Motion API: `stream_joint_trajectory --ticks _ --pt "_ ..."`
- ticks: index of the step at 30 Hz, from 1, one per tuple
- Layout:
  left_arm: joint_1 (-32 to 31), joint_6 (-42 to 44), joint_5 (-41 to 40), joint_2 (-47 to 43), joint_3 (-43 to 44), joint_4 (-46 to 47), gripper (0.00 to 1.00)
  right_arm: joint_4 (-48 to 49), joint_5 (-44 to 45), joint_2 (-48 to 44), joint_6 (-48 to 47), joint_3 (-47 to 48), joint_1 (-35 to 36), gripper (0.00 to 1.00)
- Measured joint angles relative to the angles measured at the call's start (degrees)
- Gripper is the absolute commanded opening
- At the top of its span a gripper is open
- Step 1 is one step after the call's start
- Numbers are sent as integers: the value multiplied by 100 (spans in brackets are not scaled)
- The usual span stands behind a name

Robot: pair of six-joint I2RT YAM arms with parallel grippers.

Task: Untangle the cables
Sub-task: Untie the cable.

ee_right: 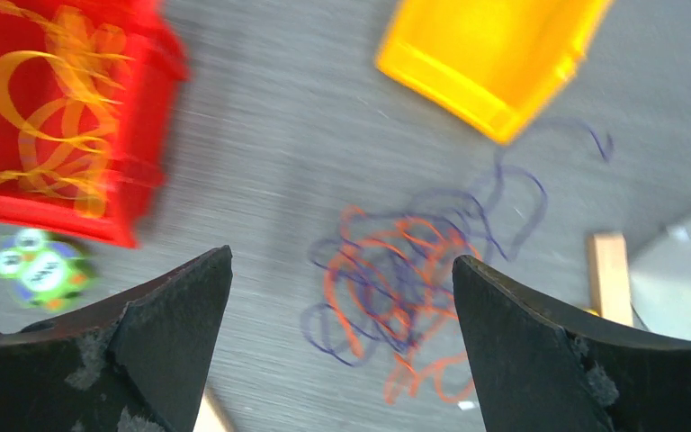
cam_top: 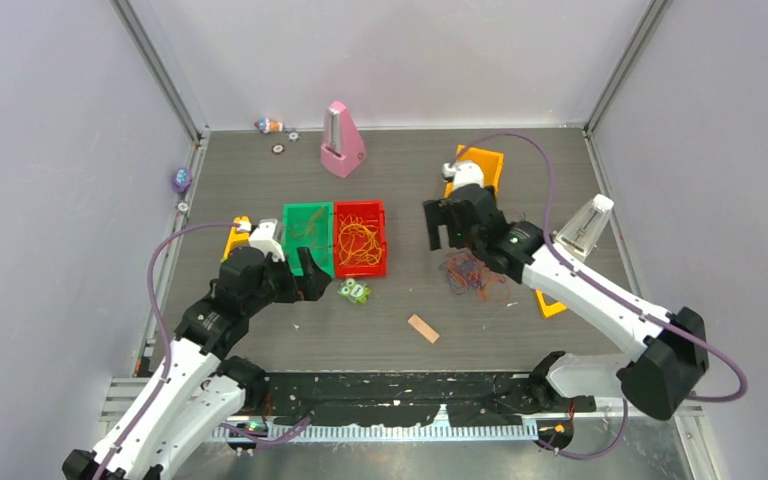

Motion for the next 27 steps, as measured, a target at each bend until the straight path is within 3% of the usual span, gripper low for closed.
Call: stream_joint_trajectory --ticks 6,13,19,27 --pt "-483 -153 -31 282 -107 282 100 -133 -205 -997 398 -1335 -1095 98" --pt "-1523 -157 -470 883 -15 603 100 -37 -599 -1532 1003 -2411 -1759 98" --pt "-1821 -28 -579 1292 125 852 100 160 -726 -1386 1248 -2767 -1928 98" --pt "-1821 153 -828 802 87 990 100 901 -1246 -282 1497 -3038 -2011 94"
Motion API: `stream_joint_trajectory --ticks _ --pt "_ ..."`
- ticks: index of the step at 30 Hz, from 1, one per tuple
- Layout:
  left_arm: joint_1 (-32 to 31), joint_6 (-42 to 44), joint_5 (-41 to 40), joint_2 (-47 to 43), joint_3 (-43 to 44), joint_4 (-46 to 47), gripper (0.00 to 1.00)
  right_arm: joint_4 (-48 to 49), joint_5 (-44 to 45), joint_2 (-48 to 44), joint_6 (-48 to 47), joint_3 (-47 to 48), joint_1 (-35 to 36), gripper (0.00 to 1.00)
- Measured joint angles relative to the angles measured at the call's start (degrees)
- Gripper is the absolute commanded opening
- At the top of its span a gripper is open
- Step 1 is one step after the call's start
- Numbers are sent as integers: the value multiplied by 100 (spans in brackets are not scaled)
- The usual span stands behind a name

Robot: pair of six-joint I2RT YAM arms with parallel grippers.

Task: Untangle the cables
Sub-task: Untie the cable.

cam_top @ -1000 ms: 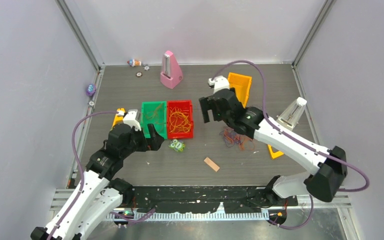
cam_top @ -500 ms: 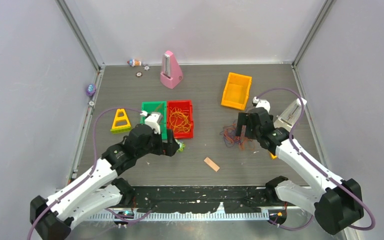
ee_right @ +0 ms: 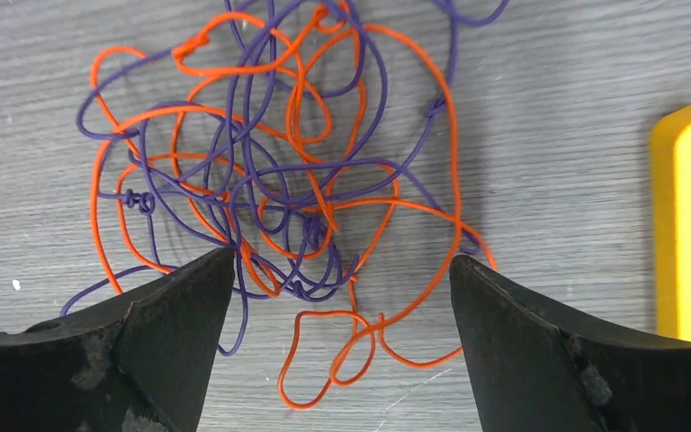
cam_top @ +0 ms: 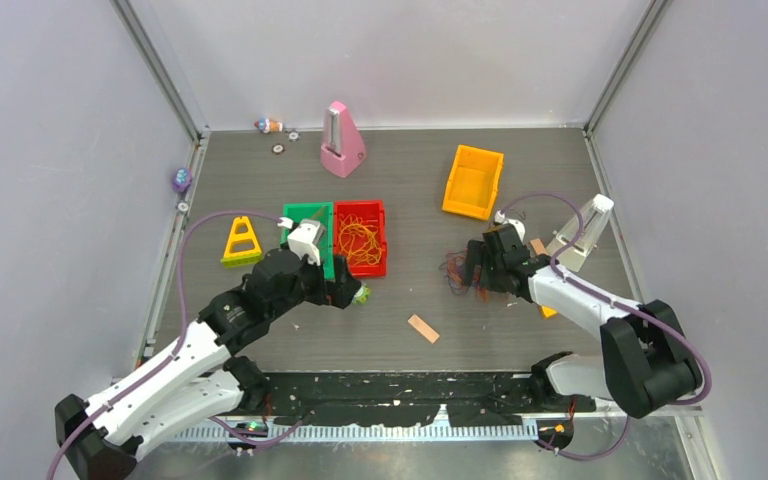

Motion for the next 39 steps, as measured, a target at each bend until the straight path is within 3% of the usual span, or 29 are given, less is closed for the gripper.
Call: stream_joint_trajectory --ticks 6,14,17,22,32,39 --pt "0 61 -118 -122 -15 9 100 262 -385 313 262 -28 339 86" --pt "0 120 -114 7 -28 28 99 822 -1178 251 754 9 1971 82" --pt "0 125 -70 81 -28 33 100 743 -1123 -46 800 81 2092 83" --pt "-2 136 122 205 -28 125 99 376 -669 -610 686 365 1757 88" --pt "0 129 772 767 11 374 100 -306 -72 -1069 278 315 214 88" --pt "-2 129 879 848 107 372 99 -192 -398 -96 17 337 -50 85"
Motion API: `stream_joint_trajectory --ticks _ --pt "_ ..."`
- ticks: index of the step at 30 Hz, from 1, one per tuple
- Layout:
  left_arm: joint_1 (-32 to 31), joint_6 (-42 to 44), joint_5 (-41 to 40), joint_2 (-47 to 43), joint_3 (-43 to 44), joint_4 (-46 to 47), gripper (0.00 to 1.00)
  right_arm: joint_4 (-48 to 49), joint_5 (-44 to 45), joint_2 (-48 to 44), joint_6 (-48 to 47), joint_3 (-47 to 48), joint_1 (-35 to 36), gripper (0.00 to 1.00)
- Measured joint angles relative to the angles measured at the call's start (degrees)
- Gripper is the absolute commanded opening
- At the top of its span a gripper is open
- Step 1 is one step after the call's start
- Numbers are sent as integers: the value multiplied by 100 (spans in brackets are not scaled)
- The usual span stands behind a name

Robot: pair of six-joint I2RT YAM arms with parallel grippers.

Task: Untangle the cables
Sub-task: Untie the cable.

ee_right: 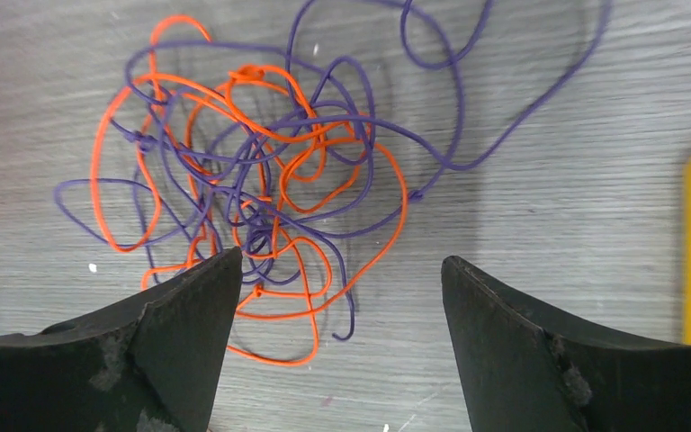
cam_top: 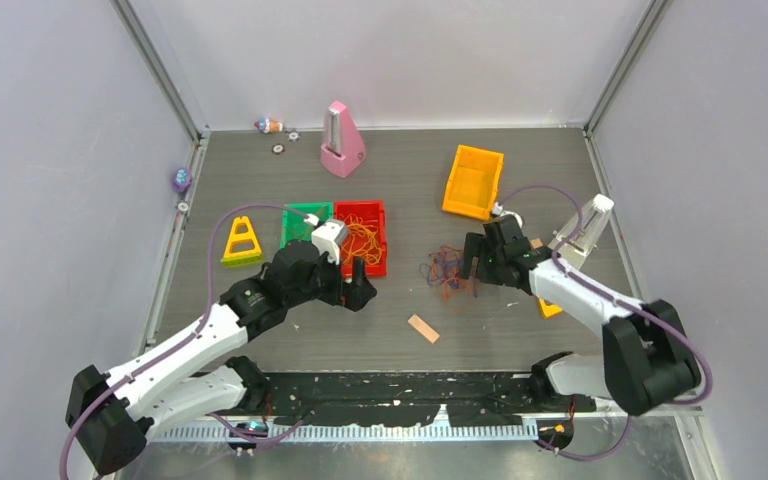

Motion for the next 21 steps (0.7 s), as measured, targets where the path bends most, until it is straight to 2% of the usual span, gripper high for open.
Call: stream_joint_trajectory --ticks 5,11,15,21 --pt "0 0 -15 -39 17 -35 100 234 -527 793 9 35 168 80" --pt "2 0 0 -61 17 -24 99 601 -898 815 282 44 1176 78" --pt "-17 0 133 151 57 11 99 634 -1034 417 402 42 1478 78" --pt "-212 -13 251 804 398 157 99 380 -511 -835 343 42 1080 76"
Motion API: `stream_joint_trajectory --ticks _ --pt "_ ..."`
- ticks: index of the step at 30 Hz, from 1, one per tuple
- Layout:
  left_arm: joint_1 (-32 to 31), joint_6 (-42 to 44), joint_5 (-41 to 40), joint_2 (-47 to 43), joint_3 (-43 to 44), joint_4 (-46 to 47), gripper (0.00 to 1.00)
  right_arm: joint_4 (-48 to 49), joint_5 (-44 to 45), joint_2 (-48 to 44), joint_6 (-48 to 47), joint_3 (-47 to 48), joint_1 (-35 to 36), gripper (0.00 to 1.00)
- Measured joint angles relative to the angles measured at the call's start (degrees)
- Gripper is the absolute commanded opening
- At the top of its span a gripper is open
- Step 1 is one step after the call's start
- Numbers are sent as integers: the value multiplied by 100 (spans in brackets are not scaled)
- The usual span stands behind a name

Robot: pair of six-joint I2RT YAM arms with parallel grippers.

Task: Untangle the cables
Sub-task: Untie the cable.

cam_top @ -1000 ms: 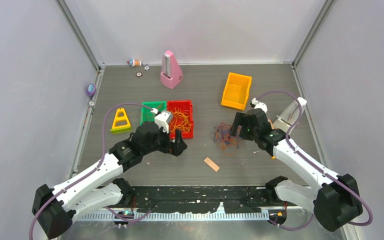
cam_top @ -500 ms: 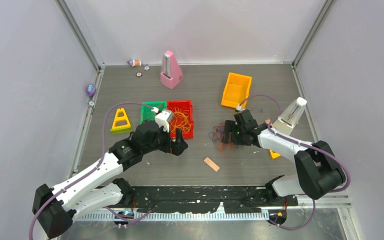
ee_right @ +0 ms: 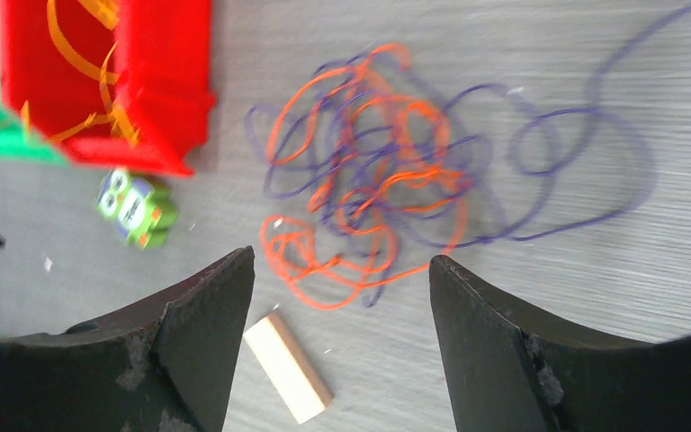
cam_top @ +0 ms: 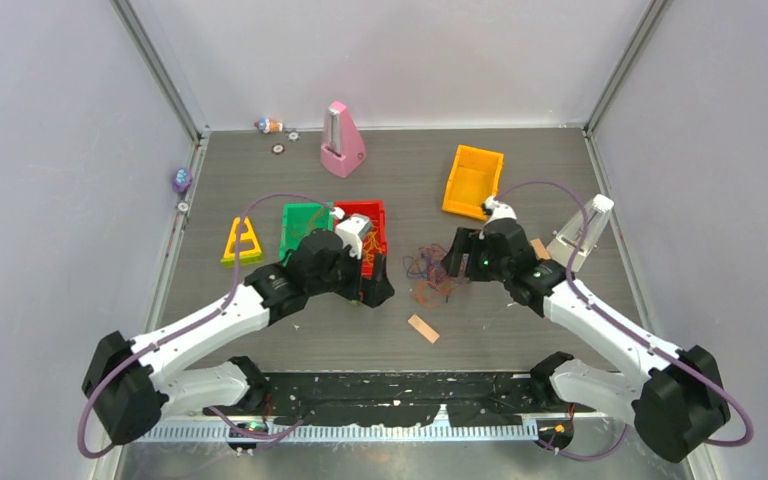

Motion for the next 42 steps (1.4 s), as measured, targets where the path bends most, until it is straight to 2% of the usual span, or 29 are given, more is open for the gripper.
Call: stream_joint_trajectory --ticks 5,7,11,18,20,21,23,25,31,37,40,42 --pt "-245 -4 50 907 579 236 99 -295 337 -271 -216 -24 -920 75" --pt "-323 -9 76 1300 839 295 97 -376 468 -247 -297 -52 -1075 76" --pt "-387 -28 131 2074 1364 339 92 -411 647 46 -470 -66 -1108 75" --pt "-404 -28 219 3510 2393 238 85 -293 621 1246 -678 -7 -1108 71" --pt "-411 -26 227 3845 2603 153 84 -227 546 1585 -708 105 -1108 54" --pt "-415 -24 227 3982 2688 103 82 -190 525 1727 -719 164 -1108 37" --pt "-426 -20 225 4232 2868 -31 81 -120 490 1939 -772 256 -1108 19" --pt "-428 -11 219 4441 3014 -101 79 -74 474 2026 -787 286 -1108 8" --pt "-428 9 90 4736 3130 -234 73 -138 535 1541 -787 282 -1108 6" --pt "-431 46 -122 5101 3519 -348 60 -286 487 568 -807 280 -1108 6" --pt "-428 48 -170 5278 3707 -385 55 -402 424 372 -807 280 -1108 6" --pt "-428 50 -173 5381 3790 -396 45 -518 393 286 -807 280 -1108 6"
